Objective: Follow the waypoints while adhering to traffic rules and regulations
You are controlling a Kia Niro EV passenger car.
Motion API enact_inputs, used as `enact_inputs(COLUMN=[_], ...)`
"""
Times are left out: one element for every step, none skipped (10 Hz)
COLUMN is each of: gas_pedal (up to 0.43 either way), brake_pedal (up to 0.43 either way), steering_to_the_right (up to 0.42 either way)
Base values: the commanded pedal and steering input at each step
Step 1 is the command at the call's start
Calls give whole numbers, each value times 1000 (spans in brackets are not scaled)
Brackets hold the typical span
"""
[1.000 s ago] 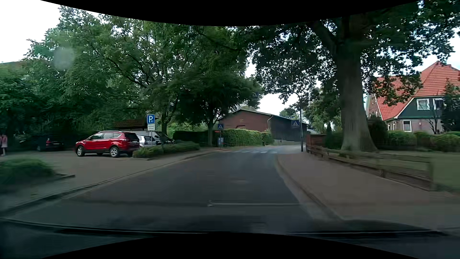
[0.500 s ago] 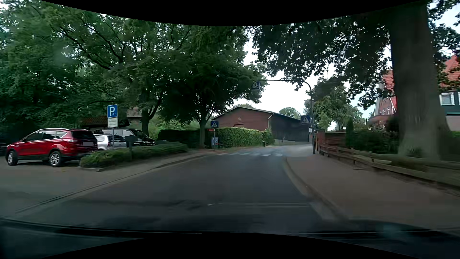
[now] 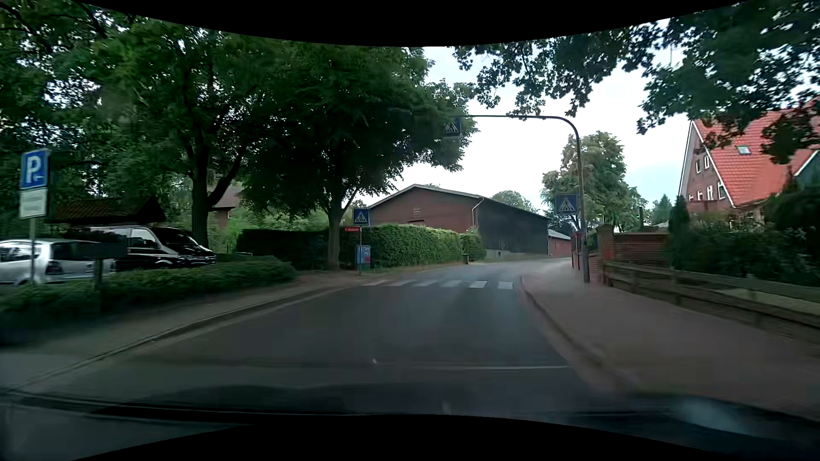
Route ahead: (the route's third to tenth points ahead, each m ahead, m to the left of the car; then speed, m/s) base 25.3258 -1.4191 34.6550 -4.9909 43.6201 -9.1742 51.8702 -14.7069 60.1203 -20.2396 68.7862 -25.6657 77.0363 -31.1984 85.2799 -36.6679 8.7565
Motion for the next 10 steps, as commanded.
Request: enact_inputs(gas_pedal=[138,138,138,138,138,138,138,138,138,138], brake_pedal=[0,0,0,0,0,0,0,0,0,0], steering_to_the_right=[32,35,36,39,41,46,50,54,58,61])
